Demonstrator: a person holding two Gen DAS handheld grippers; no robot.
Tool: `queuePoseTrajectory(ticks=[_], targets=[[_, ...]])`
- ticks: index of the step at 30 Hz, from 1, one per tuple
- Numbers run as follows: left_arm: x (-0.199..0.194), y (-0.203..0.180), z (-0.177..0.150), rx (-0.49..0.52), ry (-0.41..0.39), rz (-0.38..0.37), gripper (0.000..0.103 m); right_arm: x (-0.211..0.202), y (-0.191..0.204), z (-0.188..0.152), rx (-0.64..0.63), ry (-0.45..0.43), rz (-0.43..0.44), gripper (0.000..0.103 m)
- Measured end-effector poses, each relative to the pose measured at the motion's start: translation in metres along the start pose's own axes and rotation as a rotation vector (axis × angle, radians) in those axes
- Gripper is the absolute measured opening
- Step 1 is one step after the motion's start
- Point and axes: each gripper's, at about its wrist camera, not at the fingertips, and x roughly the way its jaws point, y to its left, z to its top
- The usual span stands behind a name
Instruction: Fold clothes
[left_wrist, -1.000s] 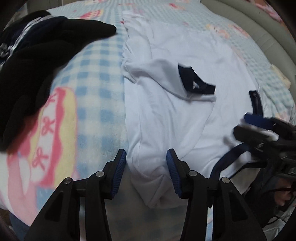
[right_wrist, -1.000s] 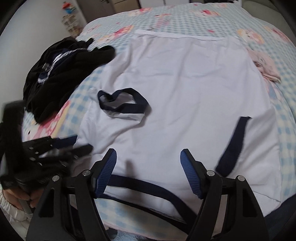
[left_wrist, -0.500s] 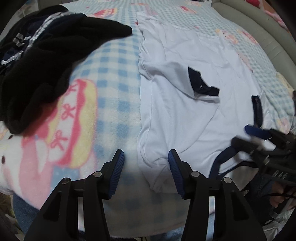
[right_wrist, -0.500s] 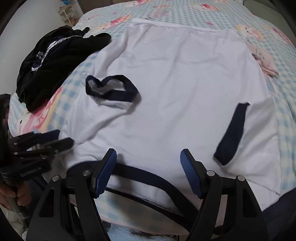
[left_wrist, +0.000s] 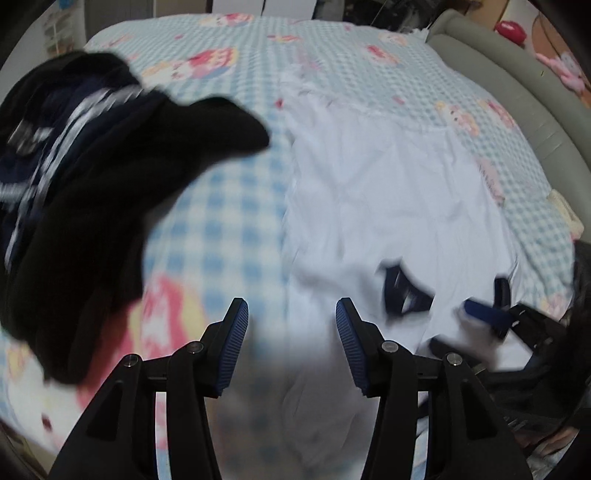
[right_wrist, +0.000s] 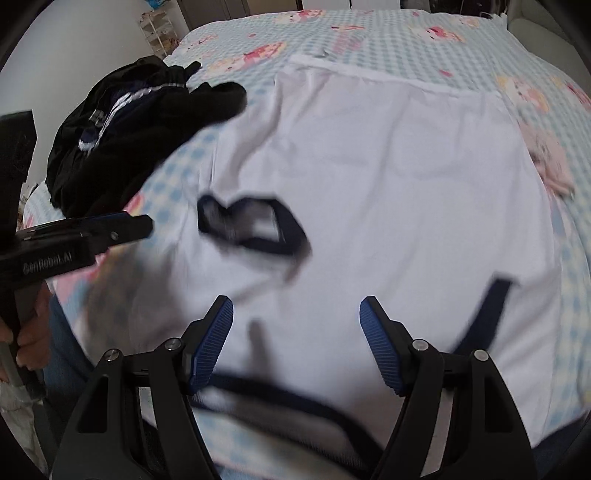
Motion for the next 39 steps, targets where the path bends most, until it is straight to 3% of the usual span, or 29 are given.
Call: queuePoseTrajectory(ticks=[3,6,9,13,16,22,25,28,31,34,37,39], targets=[[0.019,-0.006,0.023,0.003,0.035,-0.010,0.052,0.012,0.008,0.021,-0.025,0.012,-0.017,0.073],[0.056,-0.011,0.026,0.038,0.154,0.074,0.052,0.028,0.016,0.030,-0.058,0.059,0.017,0.074],[0.076,-0.009,0.018,0.044,0.195,0.131,0.053,0.044,0.021,0.025,-0.073,0.088,0.062,0.076],[0.070,-0.003,0.021,0.038,0.168,0.176,0.053,0.047,0.014,0.031,-0.012,0.039,0.038,0.076],[0.063,0.004,0.022,0.014,0.159,0.179,0.053,0.043,0.002,0.035,0.010,0.013,-0.033,0.075],[0.006,-0.009,-0.027,-0.121,-0.032,0.136,0.053,0.015,-0.027,0.015,0.089,-0.017,0.022,0.071],[0.001,-0.030,-0.057,-0.048,-0.047,0.253,0.055,-0.015,-0.042,-0.004,0.110,-0.062,0.018,0.071],[0.016,-0.035,-0.073,-0.029,0.019,0.144,0.055,-0.034,-0.054,-0.023,0.133,-0.089,-0.029,0.071],[0.036,-0.040,-0.079,0.007,0.115,0.118,0.058,-0.031,-0.073,-0.042,0.202,-0.036,0.051,0.072],[0.020,-0.037,-0.077,-0.013,0.097,0.089,0.058,-0.028,-0.092,-0.058,0.273,-0.019,0.077,0.071],[0.008,-0.036,-0.084,-0.015,0.070,0.061,0.058,-0.043,-0.100,-0.073,0.295,-0.074,0.045,0.071],[0.016,-0.038,-0.099,-0.004,0.106,0.064,0.058,-0.053,-0.102,-0.081,0.310,-0.128,0.025,0.075]])
